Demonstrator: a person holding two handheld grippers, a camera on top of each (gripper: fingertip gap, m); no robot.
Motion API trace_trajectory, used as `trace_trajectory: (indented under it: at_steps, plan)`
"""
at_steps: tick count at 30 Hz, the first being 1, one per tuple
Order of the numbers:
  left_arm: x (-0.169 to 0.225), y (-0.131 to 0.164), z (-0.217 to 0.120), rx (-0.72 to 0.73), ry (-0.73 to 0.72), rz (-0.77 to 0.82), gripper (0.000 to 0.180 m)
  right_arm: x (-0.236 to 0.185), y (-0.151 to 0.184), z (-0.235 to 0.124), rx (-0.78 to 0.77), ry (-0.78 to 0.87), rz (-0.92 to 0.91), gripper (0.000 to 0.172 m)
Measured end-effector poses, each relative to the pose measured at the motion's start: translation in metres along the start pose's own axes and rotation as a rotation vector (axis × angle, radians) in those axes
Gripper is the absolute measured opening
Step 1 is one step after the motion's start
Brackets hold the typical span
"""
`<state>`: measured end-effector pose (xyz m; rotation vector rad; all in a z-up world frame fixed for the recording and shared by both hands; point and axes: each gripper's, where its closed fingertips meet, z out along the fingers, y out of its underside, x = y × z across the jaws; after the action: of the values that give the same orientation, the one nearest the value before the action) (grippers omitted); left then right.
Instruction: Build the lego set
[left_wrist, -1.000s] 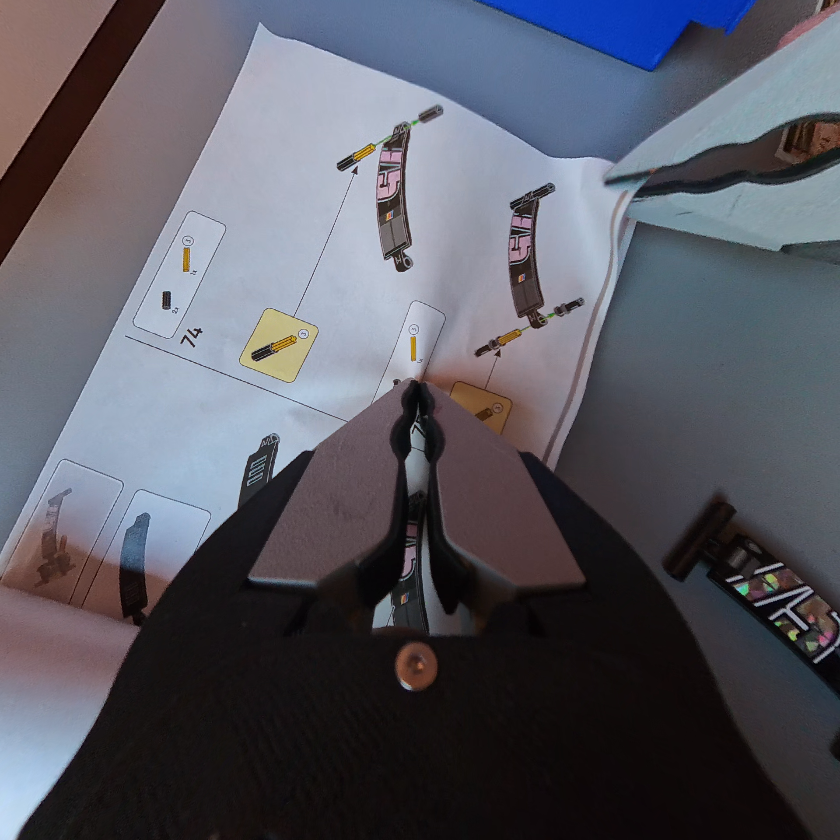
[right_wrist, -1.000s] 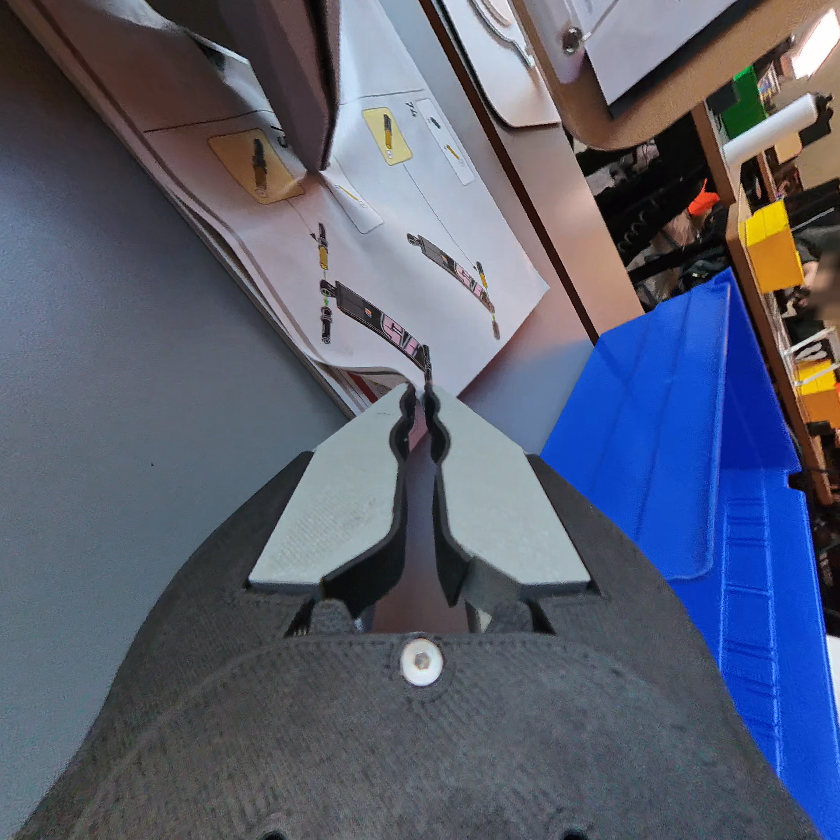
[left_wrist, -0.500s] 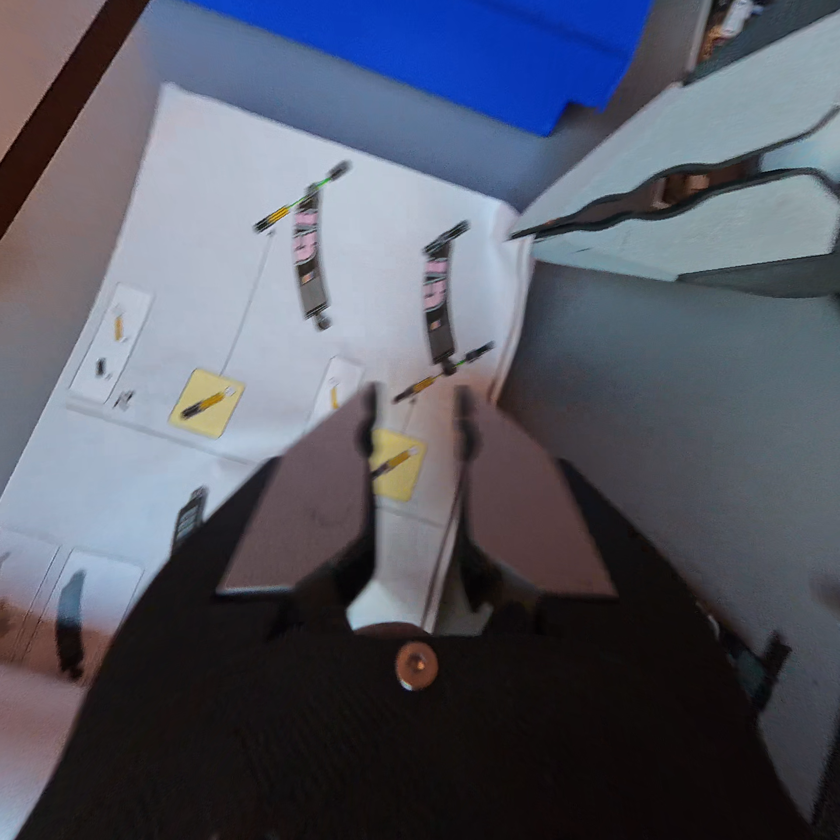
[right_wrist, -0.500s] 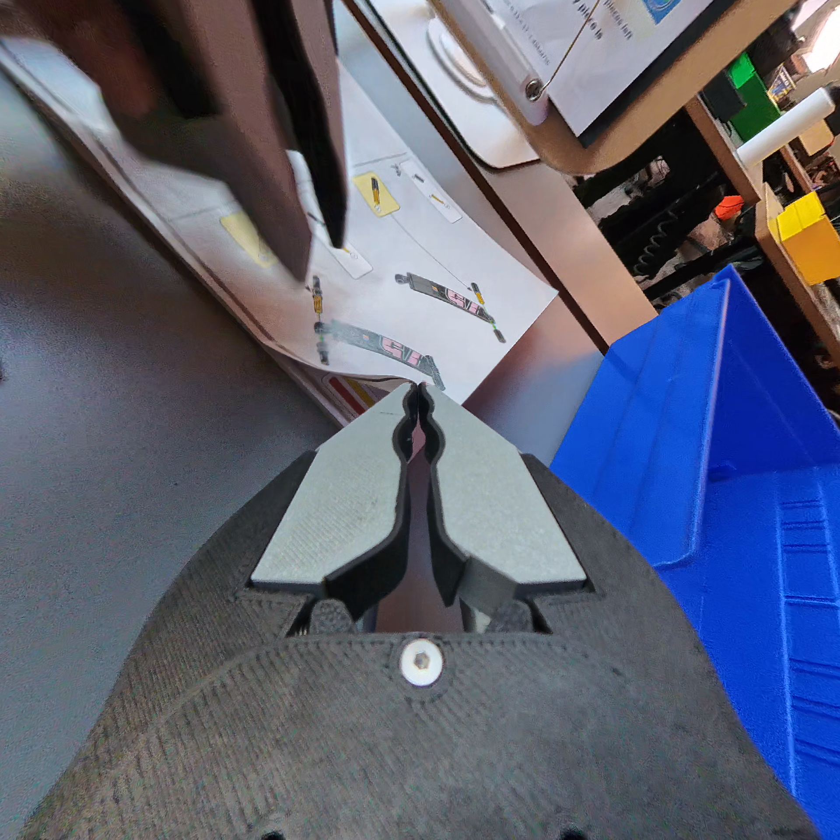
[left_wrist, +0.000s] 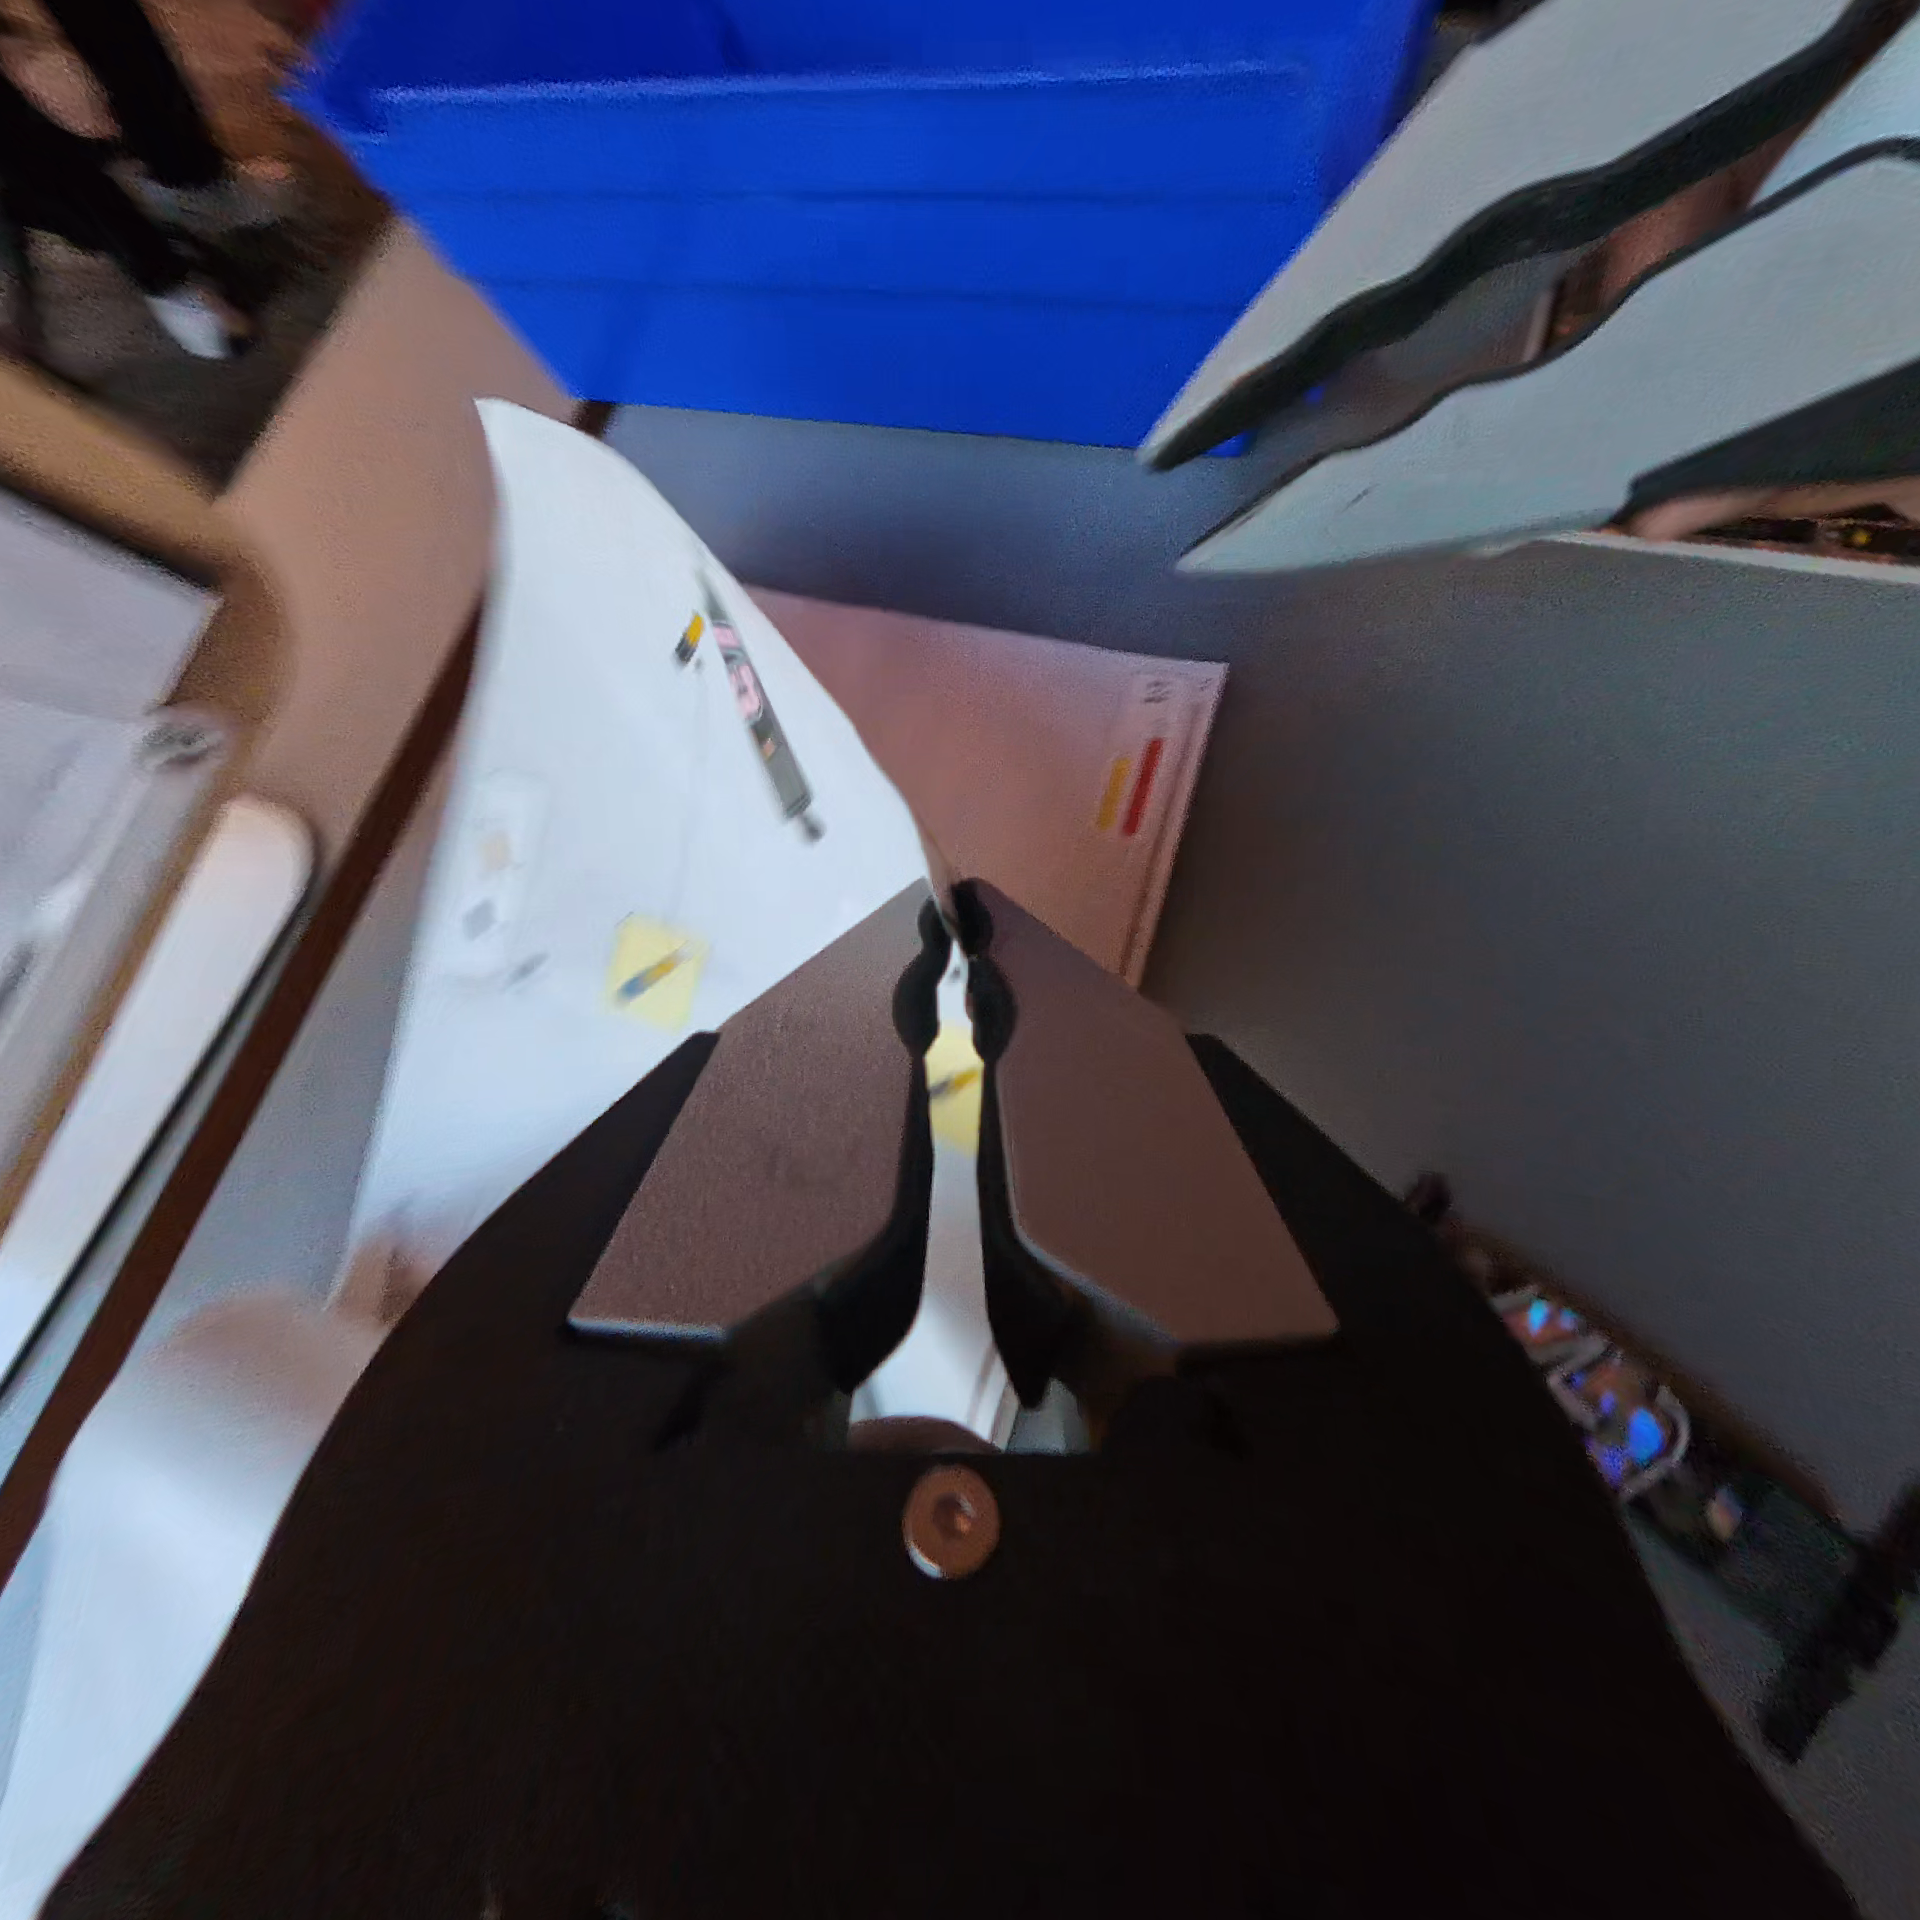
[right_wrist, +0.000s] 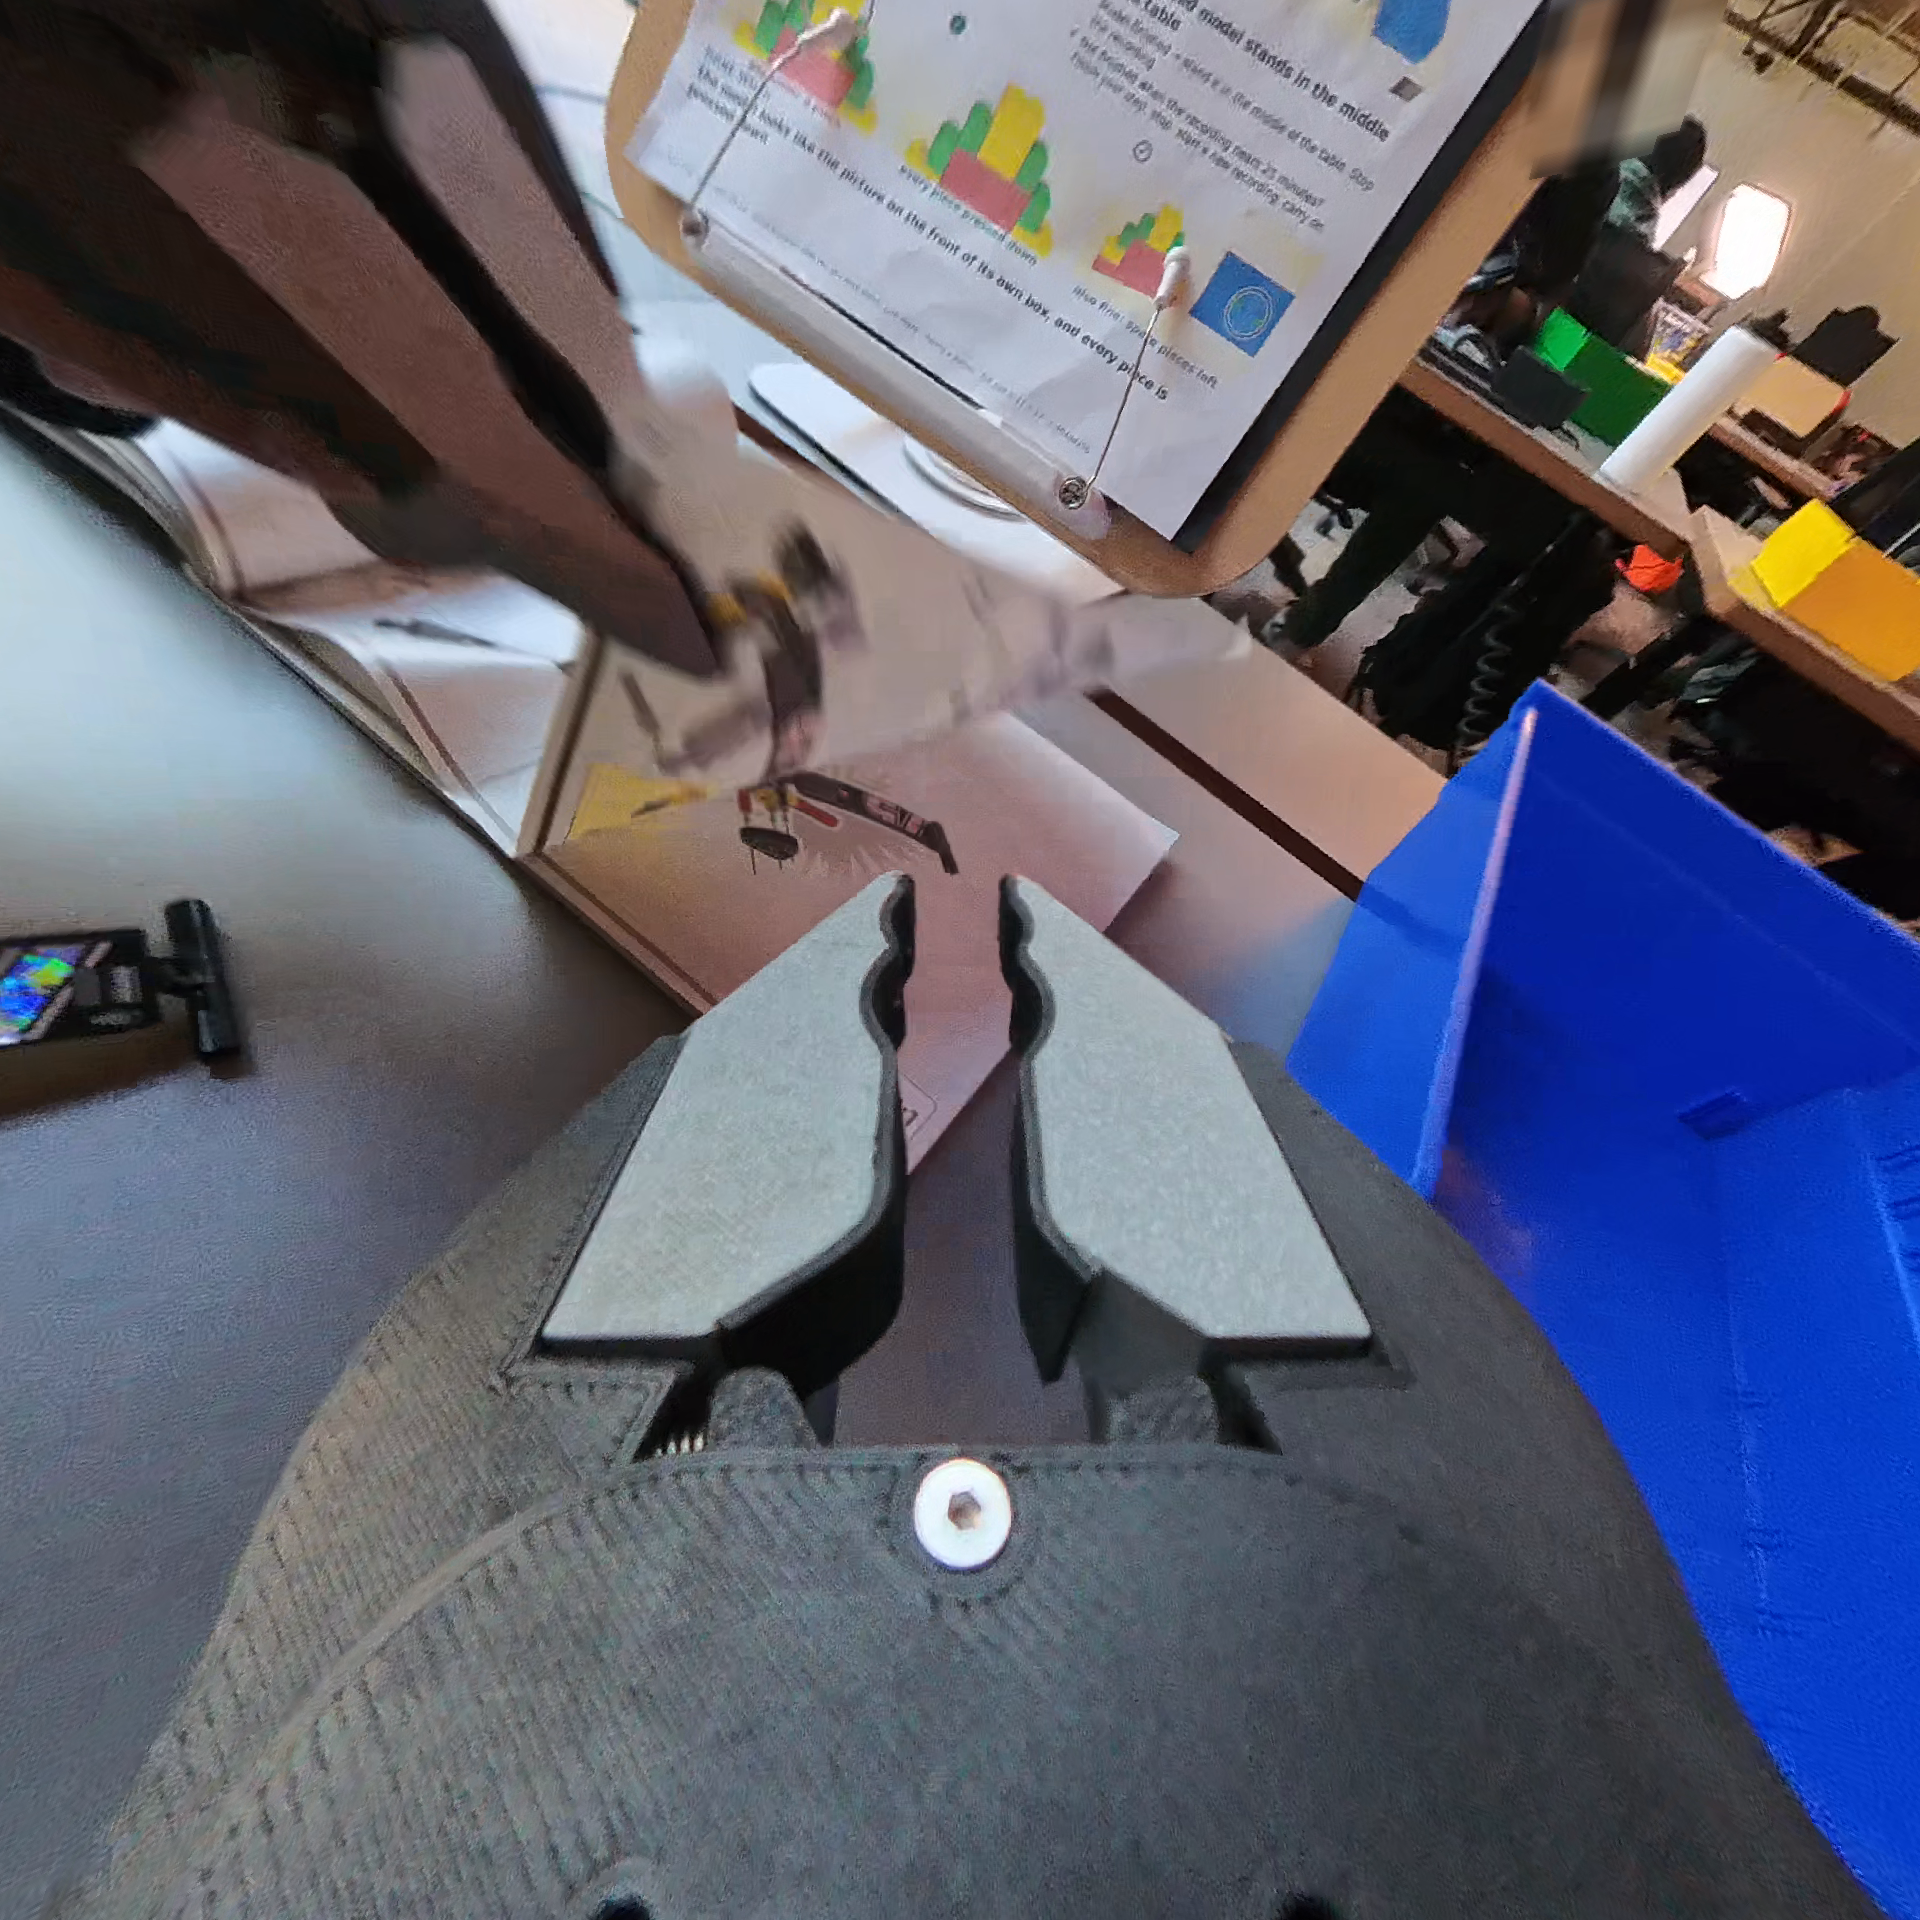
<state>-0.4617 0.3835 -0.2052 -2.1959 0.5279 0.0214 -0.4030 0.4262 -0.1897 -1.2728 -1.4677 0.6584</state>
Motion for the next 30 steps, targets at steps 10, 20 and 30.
trace_trajectory:
  at_steps: [10,20,30]
  plan:
    - [-0.079,0.172,-0.164,0.107,-0.237,-0.547,0.000,-0.015,0.016,0.011,-0.056,-0.060,-0.011,0.013]
    - [-0.078,0.291,-0.245,-0.077,-0.207,-0.779,0.016,-0.047,0.014,0.011,-0.092,-0.237,0.052,0.027]
    - [-0.065,0.272,-0.283,0.036,-0.305,-0.530,0.022,-0.121,-0.030,0.121,-0.470,-0.526,0.136,0.009]
